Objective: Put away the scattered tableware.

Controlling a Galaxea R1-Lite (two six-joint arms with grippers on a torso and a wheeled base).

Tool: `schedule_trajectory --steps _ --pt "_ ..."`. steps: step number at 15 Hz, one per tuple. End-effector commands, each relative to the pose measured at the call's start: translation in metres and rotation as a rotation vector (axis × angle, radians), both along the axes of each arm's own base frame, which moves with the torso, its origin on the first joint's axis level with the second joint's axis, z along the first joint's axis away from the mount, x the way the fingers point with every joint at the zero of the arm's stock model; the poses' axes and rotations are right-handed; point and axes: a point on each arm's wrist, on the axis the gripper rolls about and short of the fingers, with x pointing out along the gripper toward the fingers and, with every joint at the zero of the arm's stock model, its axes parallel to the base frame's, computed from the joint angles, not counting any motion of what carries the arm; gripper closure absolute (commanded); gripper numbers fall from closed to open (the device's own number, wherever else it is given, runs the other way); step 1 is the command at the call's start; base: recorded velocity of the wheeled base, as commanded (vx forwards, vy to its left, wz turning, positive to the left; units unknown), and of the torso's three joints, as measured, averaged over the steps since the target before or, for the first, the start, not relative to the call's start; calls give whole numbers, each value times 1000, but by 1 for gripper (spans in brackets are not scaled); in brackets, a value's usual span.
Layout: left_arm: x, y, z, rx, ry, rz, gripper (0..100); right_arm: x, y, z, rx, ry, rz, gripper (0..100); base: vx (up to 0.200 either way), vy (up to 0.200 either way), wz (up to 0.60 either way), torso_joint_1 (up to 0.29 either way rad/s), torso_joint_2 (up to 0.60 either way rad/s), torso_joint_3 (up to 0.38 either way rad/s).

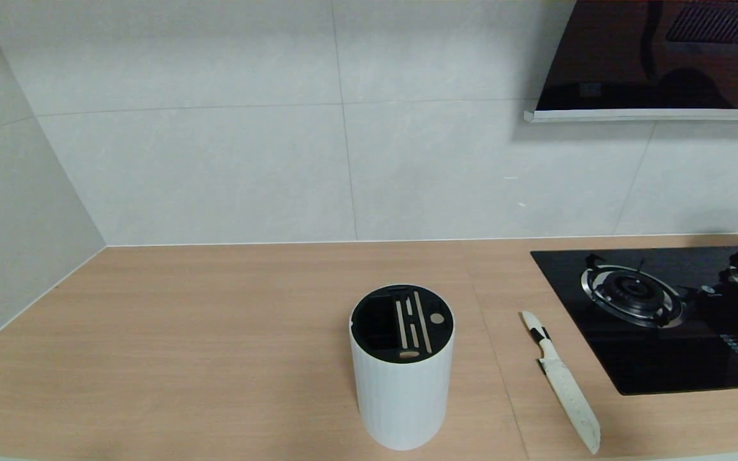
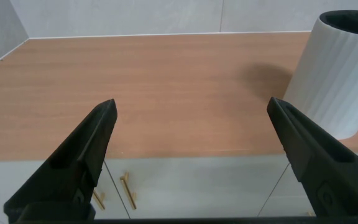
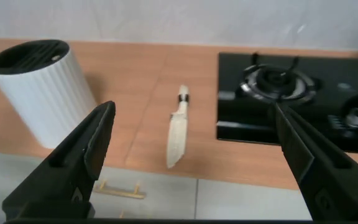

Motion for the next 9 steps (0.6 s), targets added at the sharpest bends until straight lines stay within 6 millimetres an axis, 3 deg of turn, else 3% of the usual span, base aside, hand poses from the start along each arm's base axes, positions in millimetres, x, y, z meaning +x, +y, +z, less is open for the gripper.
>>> schedule_trajectory --steps 1,3,4,5,9 --pt "0 0 0 0 0 0 0 57 10 27 -6 129 102 0 0 0 0 0 0 0" --pt "0 0 0 0 0 0 0 79 20 35 -1 163 171 0 0 0 0 0 0 0" --pt "0 0 0 0 2 -2 0 80 21 35 -2 168 175 0 0 0 0 0 0 0" --pt "0 0 0 0 2 1 0 103 29 38 -11 220 201 0 0 0 0 0 0 0" --pt "0 0 0 0 2 0 0 158 44 33 -20 269 205 0 0 0 0 0 0 0"
